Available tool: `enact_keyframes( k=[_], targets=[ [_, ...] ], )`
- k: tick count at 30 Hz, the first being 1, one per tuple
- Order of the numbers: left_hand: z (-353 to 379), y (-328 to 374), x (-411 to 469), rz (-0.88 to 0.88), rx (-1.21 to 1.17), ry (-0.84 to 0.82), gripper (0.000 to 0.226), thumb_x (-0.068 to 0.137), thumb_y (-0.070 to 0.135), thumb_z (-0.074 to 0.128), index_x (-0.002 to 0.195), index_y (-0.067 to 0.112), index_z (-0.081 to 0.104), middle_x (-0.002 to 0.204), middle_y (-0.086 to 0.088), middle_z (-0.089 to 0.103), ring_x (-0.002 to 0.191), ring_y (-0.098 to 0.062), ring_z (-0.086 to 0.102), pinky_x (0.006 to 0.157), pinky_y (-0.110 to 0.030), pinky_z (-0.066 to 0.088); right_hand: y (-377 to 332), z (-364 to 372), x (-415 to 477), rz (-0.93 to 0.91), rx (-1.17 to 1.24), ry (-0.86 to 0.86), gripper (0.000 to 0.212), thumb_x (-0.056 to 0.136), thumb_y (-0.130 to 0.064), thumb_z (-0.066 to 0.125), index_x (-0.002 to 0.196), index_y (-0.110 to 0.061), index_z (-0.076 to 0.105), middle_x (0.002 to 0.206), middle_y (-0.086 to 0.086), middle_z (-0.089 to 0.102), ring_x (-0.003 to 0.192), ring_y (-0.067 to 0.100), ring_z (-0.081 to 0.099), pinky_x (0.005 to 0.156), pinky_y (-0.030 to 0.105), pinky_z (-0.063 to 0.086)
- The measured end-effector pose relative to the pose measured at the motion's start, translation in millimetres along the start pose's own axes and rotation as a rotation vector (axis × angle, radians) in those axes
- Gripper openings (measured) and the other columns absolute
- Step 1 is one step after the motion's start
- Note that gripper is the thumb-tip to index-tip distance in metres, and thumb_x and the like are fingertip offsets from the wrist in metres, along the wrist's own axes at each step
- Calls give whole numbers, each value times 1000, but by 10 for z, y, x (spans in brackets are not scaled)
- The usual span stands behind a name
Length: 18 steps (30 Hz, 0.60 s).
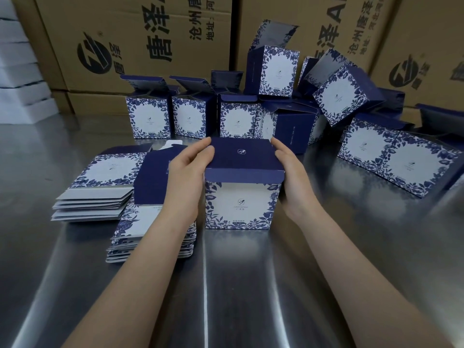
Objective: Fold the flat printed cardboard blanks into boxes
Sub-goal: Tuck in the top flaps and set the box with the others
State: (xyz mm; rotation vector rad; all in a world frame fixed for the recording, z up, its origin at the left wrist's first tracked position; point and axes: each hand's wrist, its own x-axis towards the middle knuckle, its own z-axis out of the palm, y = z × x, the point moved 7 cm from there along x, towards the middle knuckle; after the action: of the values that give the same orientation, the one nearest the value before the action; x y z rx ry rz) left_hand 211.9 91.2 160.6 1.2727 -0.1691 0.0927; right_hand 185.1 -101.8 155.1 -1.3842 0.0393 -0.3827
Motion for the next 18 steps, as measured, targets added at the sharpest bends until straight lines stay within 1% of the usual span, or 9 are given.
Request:
enact_keyframes(
  k=[4,7,9,11,13,15,16,17,18],
  targets=[
    [12,43,-32,78,77,25,30,95,27,64,123,16,69,123,2,69,121,-13,61,110,-39,43,-70,-93,-11,-35,-67,139,30,101,-17,47,128,-16,62,134,7,58,125,19,56,111,42,40],
    [94,52,-60,54,102,-60,52,90,44,60,132,14,62,134,-1,63,129,-16,55,114,-42,38,-112,-135,-4,-52,-103,174,29,100,-17,50,125,-14,65,130,5,61,121,18,58,110,41,42],
    [156,29,-70,21,101,-120,62,87,48,57,140,16,55,143,0,55,134,-15,49,117,-41,34,-99,-147,5,-36,-98,158,29,100,-20,51,126,-17,65,129,1,64,122,16,58,110,40,42],
    [193,6,-78,29,148,-147,57,96,41,56,148,22,44,152,7,44,137,-7,42,118,-32,30,-80,-142,21,-16,-66,131,29,100,-24,51,126,-21,65,127,-4,66,121,13,59,110,39,42],
    [203,-13,-87,44,209,-168,56,100,37,53,152,29,35,156,15,34,138,0,35,111,-19,29,-77,-124,35,-35,-15,94,28,100,-25,51,123,-29,66,125,-8,67,119,10,60,108,36,45],
    [203,-10,-94,87,280,-193,57,99,41,52,152,36,32,157,19,29,138,7,29,105,-10,28,-107,-83,24,-90,17,32,26,100,-25,51,117,-34,68,121,-12,69,113,6,64,94,26,51],
    [206,7,-98,118,310,-204,55,99,41,52,150,38,34,158,19,29,139,7,27,107,-12,27,-128,-56,3,-124,9,-4,25,98,-26,52,115,-33,69,119,-11,70,112,7,64,90,24,52],
    [207,29,-101,145,328,-206,51,98,39,54,147,39,40,159,16,29,141,5,27,112,-17,27,-142,-37,-20,-157,-9,-31,24,95,-27,55,111,-32,71,120,-8,70,114,10,64,91,28,53],
    [197,55,-101,162,332,-194,46,97,36,57,142,38,48,159,12,30,142,3,27,115,-22,28,-152,-31,-37,-190,-35,-41,22,93,-26,58,106,-32,74,121,-5,69,118,14,62,98,35,51]
  ],
)
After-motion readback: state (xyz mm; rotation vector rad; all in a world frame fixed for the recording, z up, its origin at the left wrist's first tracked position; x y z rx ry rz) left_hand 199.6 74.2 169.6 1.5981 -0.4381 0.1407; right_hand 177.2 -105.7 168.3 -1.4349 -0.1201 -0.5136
